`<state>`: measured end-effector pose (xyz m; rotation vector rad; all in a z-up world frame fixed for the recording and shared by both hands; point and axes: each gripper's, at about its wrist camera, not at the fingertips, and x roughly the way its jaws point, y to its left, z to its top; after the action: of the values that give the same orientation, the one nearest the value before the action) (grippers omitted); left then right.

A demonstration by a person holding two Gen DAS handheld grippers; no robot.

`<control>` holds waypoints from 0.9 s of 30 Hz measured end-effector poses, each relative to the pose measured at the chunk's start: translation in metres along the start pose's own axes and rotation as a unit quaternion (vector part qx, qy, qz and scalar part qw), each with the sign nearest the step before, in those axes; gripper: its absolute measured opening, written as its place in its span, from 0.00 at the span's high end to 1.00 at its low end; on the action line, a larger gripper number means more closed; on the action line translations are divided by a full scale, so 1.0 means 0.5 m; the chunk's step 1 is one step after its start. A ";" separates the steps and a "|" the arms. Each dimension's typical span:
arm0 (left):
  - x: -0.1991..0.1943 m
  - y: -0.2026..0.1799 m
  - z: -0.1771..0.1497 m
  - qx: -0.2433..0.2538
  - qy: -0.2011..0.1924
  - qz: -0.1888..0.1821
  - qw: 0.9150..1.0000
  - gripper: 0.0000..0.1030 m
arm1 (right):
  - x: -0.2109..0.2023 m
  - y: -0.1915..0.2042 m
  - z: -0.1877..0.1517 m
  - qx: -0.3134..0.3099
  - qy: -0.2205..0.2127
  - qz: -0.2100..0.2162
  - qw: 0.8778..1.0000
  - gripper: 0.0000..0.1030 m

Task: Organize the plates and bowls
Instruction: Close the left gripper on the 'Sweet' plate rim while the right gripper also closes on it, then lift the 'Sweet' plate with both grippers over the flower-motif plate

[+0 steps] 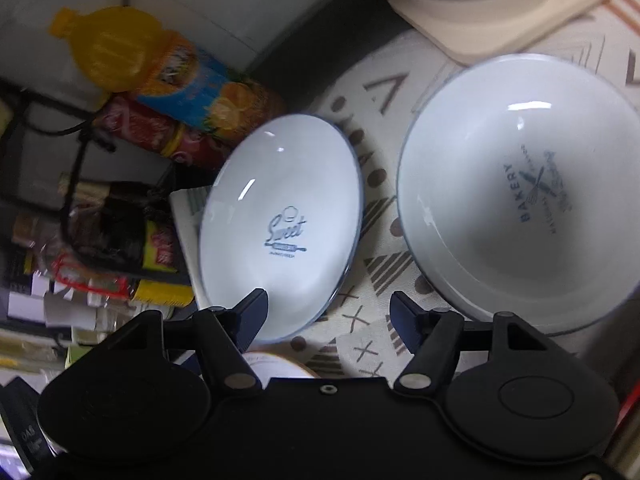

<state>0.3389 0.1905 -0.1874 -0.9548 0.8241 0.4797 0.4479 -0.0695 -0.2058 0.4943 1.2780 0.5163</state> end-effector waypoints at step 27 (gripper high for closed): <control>0.137 0.037 0.019 -0.056 0.017 -0.008 0.998 0.91 | 0.087 -0.043 0.061 0.045 -0.005 0.010 0.999 0.96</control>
<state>0.3718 0.2088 -0.2481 -1.0738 0.8262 0.5019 0.4887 -0.0617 -0.2455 0.5851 1.2914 0.4733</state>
